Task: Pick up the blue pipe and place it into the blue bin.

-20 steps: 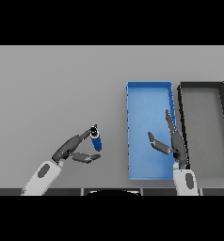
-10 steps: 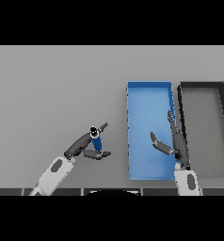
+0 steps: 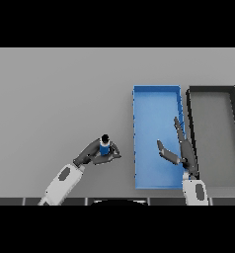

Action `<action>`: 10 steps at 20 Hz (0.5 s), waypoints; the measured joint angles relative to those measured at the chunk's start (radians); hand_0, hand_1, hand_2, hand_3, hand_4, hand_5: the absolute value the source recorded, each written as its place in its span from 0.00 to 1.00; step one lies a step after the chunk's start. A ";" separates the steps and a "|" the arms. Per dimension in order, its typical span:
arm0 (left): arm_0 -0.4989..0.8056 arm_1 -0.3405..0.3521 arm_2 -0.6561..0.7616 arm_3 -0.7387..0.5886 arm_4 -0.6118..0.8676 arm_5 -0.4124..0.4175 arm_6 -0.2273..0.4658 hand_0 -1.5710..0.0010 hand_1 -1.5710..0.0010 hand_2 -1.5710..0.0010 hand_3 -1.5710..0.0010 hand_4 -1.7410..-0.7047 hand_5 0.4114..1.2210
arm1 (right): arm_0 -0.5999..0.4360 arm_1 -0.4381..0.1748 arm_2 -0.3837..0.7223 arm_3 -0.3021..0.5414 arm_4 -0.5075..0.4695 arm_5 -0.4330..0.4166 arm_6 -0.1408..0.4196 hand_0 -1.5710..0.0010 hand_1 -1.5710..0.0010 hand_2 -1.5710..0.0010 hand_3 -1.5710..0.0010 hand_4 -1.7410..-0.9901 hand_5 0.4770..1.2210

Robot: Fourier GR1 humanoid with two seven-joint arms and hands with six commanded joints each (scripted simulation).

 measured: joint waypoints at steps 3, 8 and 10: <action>0.014 -0.004 -0.022 -0.030 -0.037 0.031 -0.020 0.13 0.11 0.09 0.10 0.23 0.92 | -0.014 -0.001 -0.005 0.017 -0.006 0.004 0.029 1.00 1.00 1.00 1.00 0.69 0.22; 0.007 -0.032 -0.005 -0.090 -0.054 0.057 -0.054 0.04 0.04 0.03 0.03 0.26 0.97 | -0.027 0.000 -0.012 0.011 -0.029 0.014 0.022 1.00 1.00 1.00 1.00 0.68 0.21; -0.012 -0.045 0.004 -0.129 -0.043 0.055 -0.041 0.03 0.02 0.02 0.02 0.26 0.98 | -0.023 -0.004 -0.013 0.005 -0.018 0.005 0.039 1.00 1.00 1.00 1.00 0.69 0.22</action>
